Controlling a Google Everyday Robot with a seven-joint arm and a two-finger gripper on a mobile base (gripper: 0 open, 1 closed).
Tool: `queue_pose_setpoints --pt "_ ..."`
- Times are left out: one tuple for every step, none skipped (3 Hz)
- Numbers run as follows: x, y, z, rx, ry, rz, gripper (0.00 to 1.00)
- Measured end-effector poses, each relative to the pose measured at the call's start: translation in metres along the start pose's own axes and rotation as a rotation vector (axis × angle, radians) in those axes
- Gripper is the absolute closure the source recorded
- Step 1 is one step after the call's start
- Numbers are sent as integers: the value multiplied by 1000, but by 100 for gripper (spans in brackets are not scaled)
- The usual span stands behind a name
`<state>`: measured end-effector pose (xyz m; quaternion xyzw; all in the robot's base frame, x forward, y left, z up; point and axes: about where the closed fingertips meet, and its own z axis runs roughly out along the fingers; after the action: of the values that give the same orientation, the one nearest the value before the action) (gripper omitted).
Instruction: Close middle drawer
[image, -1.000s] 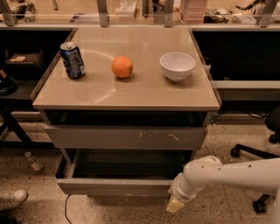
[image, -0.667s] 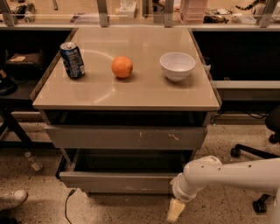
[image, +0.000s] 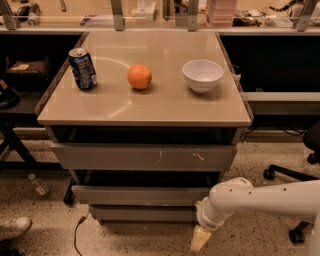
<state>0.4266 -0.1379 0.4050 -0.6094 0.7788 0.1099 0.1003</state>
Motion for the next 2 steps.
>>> queue_pose_setpoints --pt "0 0 0 0 0 0 38" --pt "0 0 0 0 0 0 61"
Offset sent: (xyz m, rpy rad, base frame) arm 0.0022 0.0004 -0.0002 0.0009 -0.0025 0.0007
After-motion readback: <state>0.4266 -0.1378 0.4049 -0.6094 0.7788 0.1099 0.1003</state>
